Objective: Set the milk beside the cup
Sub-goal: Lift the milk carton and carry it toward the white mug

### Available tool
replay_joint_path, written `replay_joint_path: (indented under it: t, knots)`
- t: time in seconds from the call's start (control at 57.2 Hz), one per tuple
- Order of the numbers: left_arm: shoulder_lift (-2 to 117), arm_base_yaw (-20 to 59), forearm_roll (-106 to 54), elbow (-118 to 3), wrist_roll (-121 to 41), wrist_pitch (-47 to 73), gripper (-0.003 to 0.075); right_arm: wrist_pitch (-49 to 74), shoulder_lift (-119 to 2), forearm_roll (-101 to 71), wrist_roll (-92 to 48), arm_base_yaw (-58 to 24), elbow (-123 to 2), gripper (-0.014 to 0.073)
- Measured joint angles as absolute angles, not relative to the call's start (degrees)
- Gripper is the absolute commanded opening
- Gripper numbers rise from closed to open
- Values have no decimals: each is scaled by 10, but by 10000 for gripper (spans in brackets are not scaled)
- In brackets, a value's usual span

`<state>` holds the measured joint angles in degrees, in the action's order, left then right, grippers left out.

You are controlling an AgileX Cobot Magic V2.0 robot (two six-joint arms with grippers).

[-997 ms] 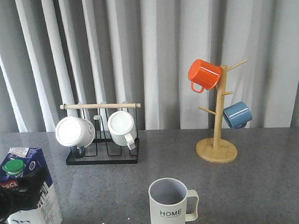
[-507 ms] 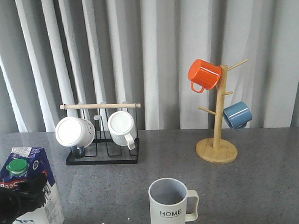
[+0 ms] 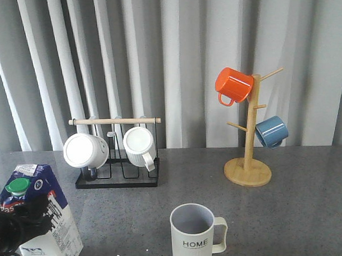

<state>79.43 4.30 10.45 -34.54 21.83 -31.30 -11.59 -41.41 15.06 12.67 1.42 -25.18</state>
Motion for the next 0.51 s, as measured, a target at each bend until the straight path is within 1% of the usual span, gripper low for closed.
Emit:
replay_joint_path:
  t: [0.245, 0.507]
  knots:
    - [793, 43, 94, -345, 218, -349, 139, -116, -414, 151, 127, 14, -252, -9]
    - [771, 43, 39, -345, 218, -317, 139, -116, -414, 151, 127, 14, -252, -9]
